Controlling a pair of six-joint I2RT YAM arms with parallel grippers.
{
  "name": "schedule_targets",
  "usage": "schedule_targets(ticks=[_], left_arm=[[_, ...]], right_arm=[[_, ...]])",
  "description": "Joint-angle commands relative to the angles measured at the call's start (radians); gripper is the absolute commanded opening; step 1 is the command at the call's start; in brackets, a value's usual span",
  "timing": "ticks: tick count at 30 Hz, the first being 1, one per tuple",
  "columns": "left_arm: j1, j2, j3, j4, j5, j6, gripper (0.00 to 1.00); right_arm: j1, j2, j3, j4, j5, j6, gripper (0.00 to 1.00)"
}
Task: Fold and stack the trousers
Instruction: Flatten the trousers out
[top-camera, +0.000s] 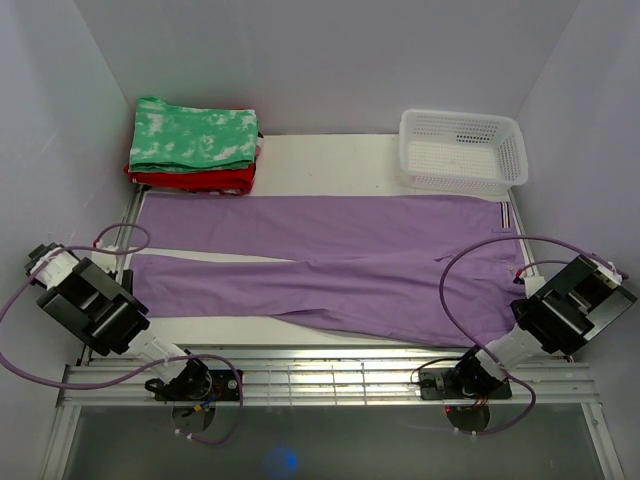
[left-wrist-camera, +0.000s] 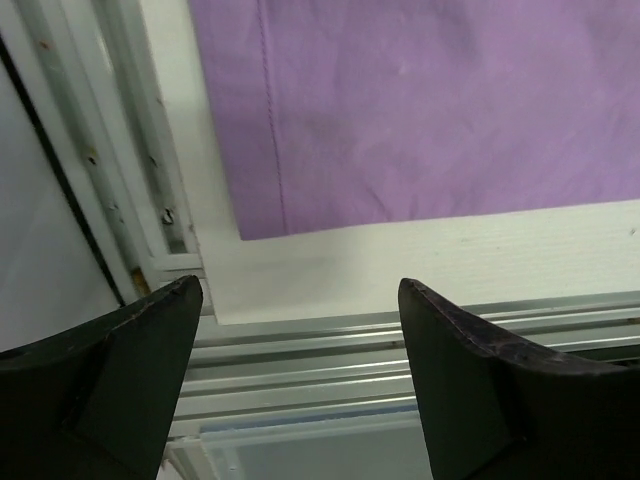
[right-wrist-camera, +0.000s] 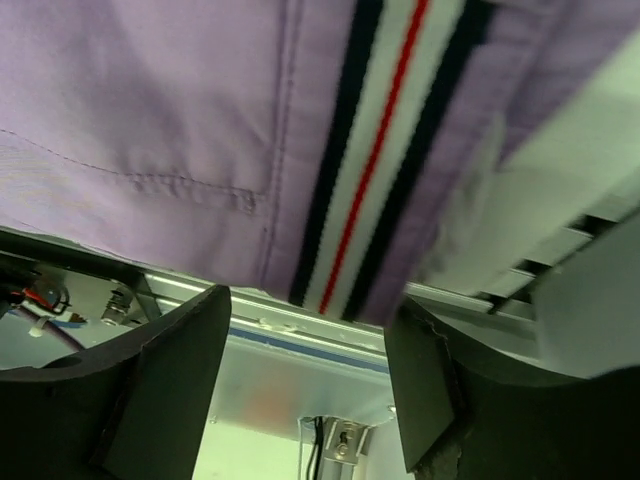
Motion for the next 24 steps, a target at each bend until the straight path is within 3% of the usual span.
schedule_targets(ticks=[1, 9, 16, 24], left_arm=[[0.022, -0.032, -0.05, 0.021, 0.008, 0.066, 0.9], [0.051, -0.055, -0.138, 0.066, -0.002, 0.083, 0.9], [0.068, -0.046, -0.115, 0.052, 0.014, 0.095, 0.91], [0.079, -0.019, -0.093, 0.047, 0.021, 0.081, 0.92]], right_arm=[[-0.014, 0.015, -0.015, -0.038, -0.025, -0.021, 0.68], [-0.034, 0.009, 0.013, 0.014, -0.062, 0.041, 0.7], [-0.061, -0.008, 0.141, -0.062, -0.173, 0.057, 0.74], [-0.058, 0.042, 0.172, -0.09, -0.239, 0.106, 0.71]])
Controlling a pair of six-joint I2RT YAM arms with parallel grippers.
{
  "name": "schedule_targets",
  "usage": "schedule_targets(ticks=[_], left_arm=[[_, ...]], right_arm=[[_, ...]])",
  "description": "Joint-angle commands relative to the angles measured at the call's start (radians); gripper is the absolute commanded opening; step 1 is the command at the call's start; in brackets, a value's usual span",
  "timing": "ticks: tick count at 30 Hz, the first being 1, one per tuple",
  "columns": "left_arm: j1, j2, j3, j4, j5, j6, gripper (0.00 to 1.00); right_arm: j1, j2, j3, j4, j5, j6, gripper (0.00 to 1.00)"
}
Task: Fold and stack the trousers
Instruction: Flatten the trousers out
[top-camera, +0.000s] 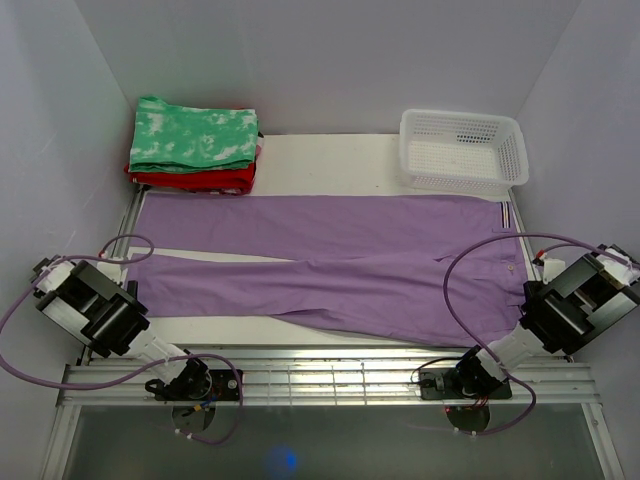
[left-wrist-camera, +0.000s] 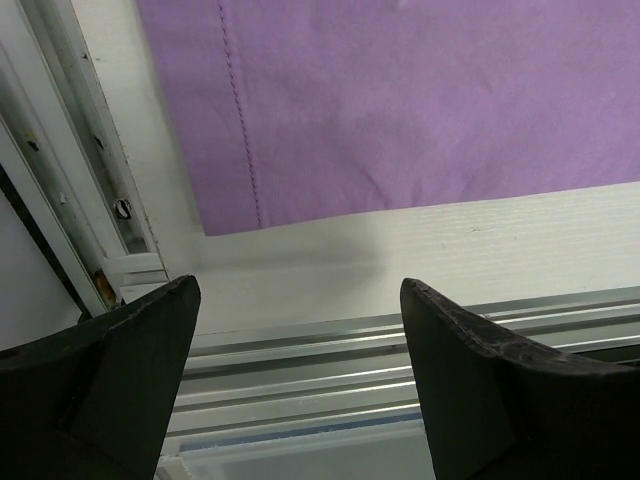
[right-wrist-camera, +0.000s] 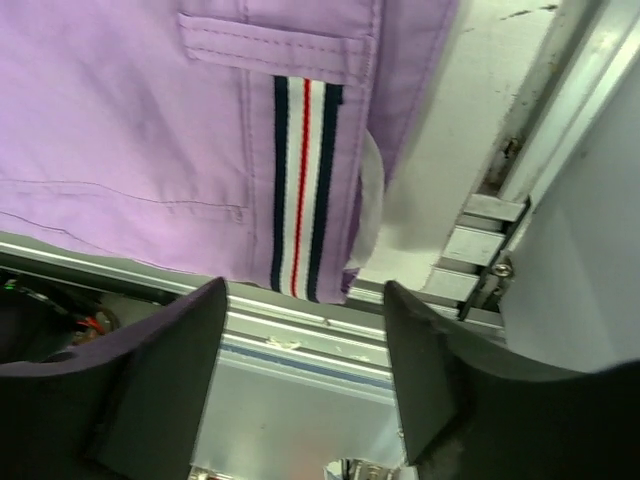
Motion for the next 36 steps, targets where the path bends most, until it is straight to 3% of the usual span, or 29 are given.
schedule_targets(ticks=[1, 6, 7, 10, 13, 21, 36], left_arm=[[0.019, -0.003, 0.028, -0.006, 0.026, 0.011, 0.92], [0.031, 0.02, 0.045, -0.013, 0.025, 0.011, 0.93], [0.036, 0.023, 0.047, -0.014, 0.023, 0.011, 0.93], [0.042, 0.027, 0.047, -0.013, 0.022, 0.014, 0.93], [0.044, 0.028, 0.048, -0.02, 0.028, 0.014, 0.93], [0.068, 0.033, 0.07, -0.043, 0.063, 0.031, 0.92], [0.07, 0.135, 0.137, -0.043, 0.152, -0.049, 0.81]], right_arm=[[-0.011, 0.041, 0.042, -0.035, -0.066, 0.035, 0.67], [-0.011, 0.075, 0.039, -0.052, -0.098, 0.055, 0.45], [-0.011, 0.073, 0.041, -0.052, -0.1, 0.055, 0.33], [-0.011, 0.06, 0.059, -0.067, -0.108, 0.042, 0.18], [-0.013, 0.047, 0.085, -0.098, -0.106, 0.031, 0.08], [-0.043, -0.016, 0.171, -0.145, -0.097, -0.056, 0.08], [-0.045, 0.003, 0.213, -0.176, -0.12, -0.069, 0.08]])
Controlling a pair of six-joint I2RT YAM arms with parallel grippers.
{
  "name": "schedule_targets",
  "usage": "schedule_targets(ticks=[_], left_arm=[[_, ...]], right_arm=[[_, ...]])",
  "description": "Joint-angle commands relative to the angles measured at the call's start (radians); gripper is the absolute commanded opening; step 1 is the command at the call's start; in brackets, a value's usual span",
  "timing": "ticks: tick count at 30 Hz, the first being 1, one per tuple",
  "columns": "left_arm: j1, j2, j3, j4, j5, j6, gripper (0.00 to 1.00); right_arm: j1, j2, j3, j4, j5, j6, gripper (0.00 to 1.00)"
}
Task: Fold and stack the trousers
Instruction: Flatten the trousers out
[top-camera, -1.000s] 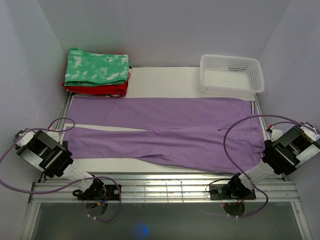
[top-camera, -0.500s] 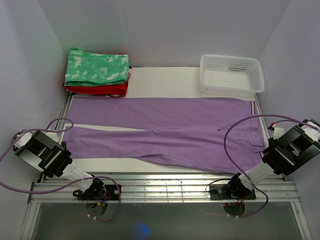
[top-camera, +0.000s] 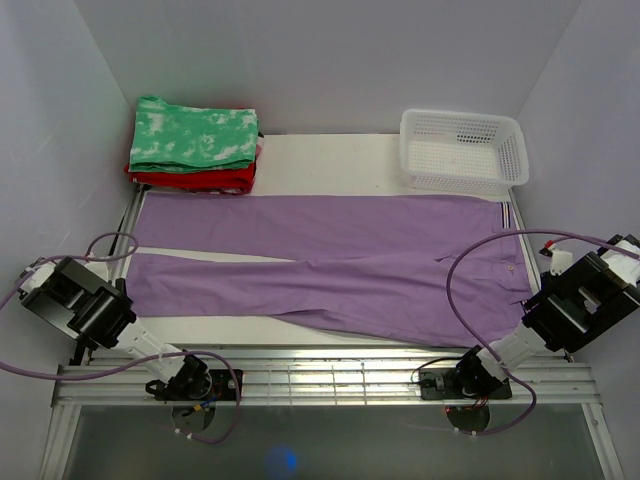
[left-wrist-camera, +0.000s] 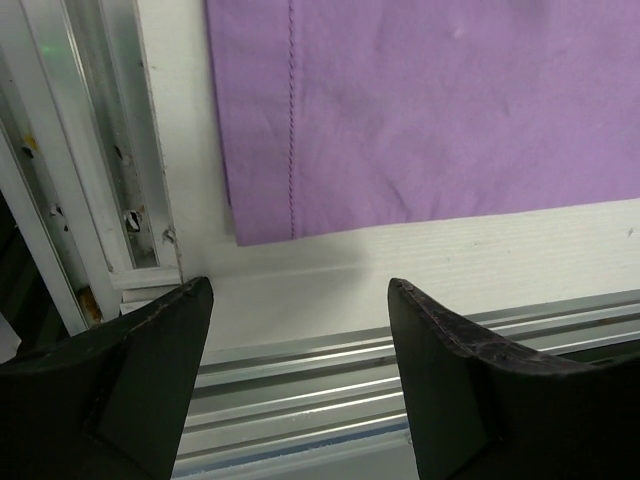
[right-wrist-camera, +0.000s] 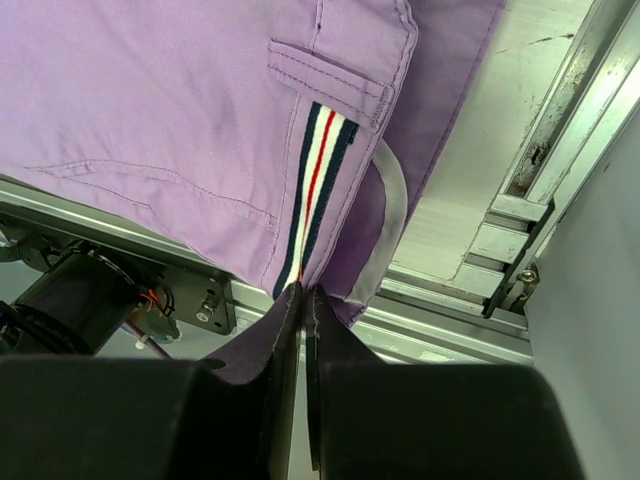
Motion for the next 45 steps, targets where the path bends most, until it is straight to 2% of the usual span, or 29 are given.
schedule_targets(ticks=[1, 7, 13, 17, 18, 20, 21, 25, 33, 39, 45], left_arm=[[0.003, 0.033, 0.046, 0.007, 0.08, -0.025, 0.81], [-0.018, 0.047, 0.053, 0.014, 0.111, -0.055, 0.77], [-0.063, 0.073, 0.049, 0.041, 0.117, -0.103, 0.66], [-0.087, 0.082, 0.046, 0.066, 0.106, -0.138, 0.51], [-0.089, 0.085, 0.046, 0.07, 0.1, -0.143, 0.43], [-0.094, 0.084, 0.05, 0.07, 0.097, -0.152, 0.34], [-0.094, 0.081, 0.058, 0.07, 0.095, -0.154, 0.24], [-0.094, 0.056, 0.078, 0.053, 0.074, -0.154, 0.0], [-0.089, -0.031, 0.162, -0.035, 0.049, -0.094, 0.0], [-0.084, -0.114, 0.155, -0.043, -0.001, 0.104, 0.0], [-0.083, -0.125, 0.162, -0.043, -0.027, 0.24, 0.0]], right_arm=[[-0.034, -0.019, 0.081, 0.012, -0.019, -0.056, 0.08], [-0.034, -0.01, 0.092, 0.008, -0.024, -0.057, 0.08], [-0.035, -0.002, 0.095, 0.009, -0.022, -0.053, 0.08], [-0.035, 0.0, 0.103, 0.011, -0.024, -0.053, 0.08], [-0.034, 0.003, 0.106, 0.012, -0.025, -0.053, 0.08], [-0.035, 0.006, 0.118, 0.015, -0.025, -0.053, 0.08], [-0.035, 0.01, 0.124, 0.017, -0.025, -0.054, 0.08], [-0.034, 0.029, 0.164, 0.018, -0.033, -0.053, 0.08], [-0.035, 0.052, 0.208, 0.015, -0.041, -0.056, 0.08], [-0.034, 0.052, 0.195, 0.031, -0.033, -0.063, 0.08], [-0.034, 0.05, 0.199, 0.047, -0.027, -0.067, 0.08]])
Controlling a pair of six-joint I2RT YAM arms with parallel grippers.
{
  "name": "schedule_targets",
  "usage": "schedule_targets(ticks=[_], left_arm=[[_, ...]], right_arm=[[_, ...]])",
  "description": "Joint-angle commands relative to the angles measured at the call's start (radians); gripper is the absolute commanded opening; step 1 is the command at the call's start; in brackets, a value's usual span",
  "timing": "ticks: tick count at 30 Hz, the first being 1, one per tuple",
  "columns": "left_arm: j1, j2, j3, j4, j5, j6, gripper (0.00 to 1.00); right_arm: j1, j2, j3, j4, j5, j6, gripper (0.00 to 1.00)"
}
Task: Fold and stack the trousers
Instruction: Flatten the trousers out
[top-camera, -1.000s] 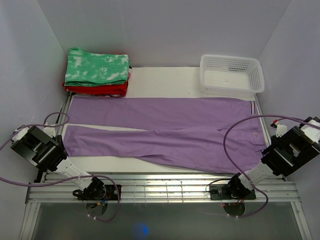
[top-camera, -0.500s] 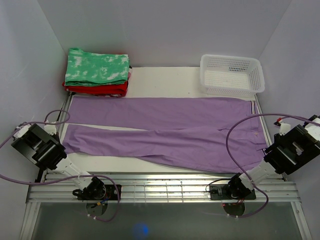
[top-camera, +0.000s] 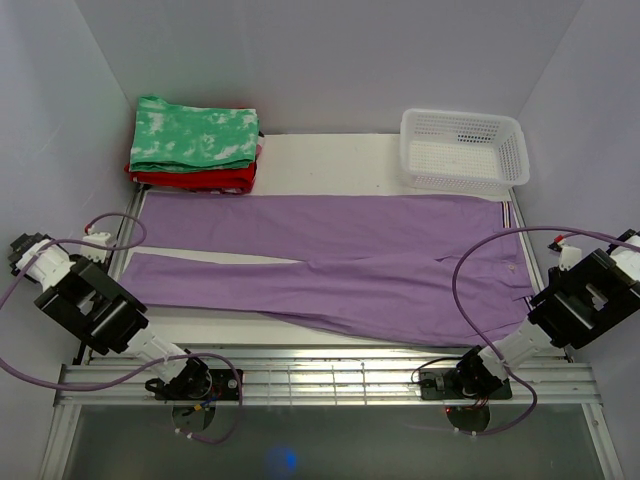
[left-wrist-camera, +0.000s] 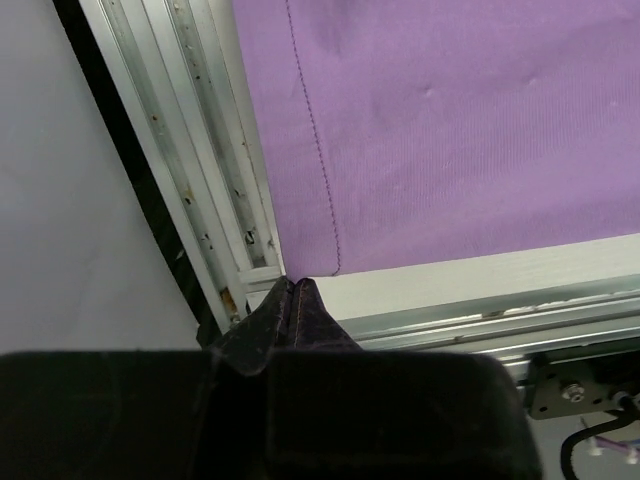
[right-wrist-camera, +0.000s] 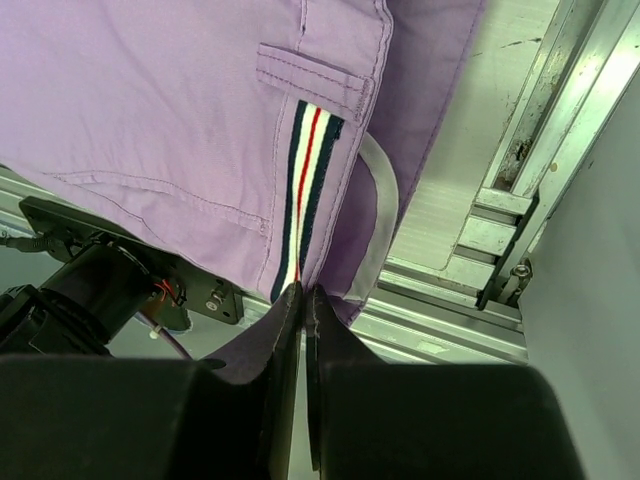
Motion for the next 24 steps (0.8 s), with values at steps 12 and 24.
schedule_targets(ticks=[12, 24], left_arm=[[0.051, 0.059, 0.167, -0.014, -0.045, 0.129, 0.0], [0.1, -0.033, -0.09, 0.015, -0.108, 0.29, 0.0]], right_arm=[[-0.031, 0.024, 0.306, 0.029, -0.085, -0.099, 0.08], [-0.047, -0.131, -0.096, 0.25, 0.138, -0.34, 0.08]])
